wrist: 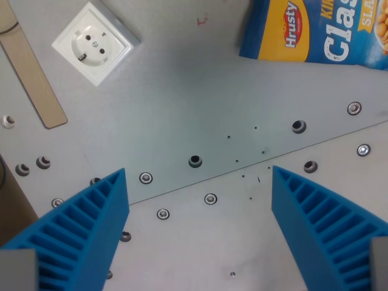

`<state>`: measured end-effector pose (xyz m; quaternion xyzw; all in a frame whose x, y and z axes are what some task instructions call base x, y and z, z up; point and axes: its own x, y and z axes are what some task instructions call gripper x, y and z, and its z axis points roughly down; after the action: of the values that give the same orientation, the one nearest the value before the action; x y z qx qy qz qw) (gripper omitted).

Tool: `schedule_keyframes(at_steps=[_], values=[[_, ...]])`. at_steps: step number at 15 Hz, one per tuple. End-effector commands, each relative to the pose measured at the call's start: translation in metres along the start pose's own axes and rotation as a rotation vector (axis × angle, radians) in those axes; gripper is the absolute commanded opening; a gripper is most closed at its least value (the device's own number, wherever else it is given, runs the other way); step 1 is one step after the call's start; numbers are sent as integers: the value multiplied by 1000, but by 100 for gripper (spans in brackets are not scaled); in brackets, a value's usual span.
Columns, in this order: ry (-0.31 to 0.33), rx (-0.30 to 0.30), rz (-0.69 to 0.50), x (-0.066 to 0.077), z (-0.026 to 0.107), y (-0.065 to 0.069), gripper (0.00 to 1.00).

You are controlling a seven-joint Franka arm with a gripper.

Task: Rotate around gripper negative x

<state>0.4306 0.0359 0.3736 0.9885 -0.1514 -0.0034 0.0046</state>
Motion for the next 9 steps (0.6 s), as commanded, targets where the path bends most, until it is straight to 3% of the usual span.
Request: schedule_keyframes(at_steps=[1, 9], values=[[4, -12, 0, 0, -2, 0, 100], [4, -119, 0, 0, -2, 0, 100]])
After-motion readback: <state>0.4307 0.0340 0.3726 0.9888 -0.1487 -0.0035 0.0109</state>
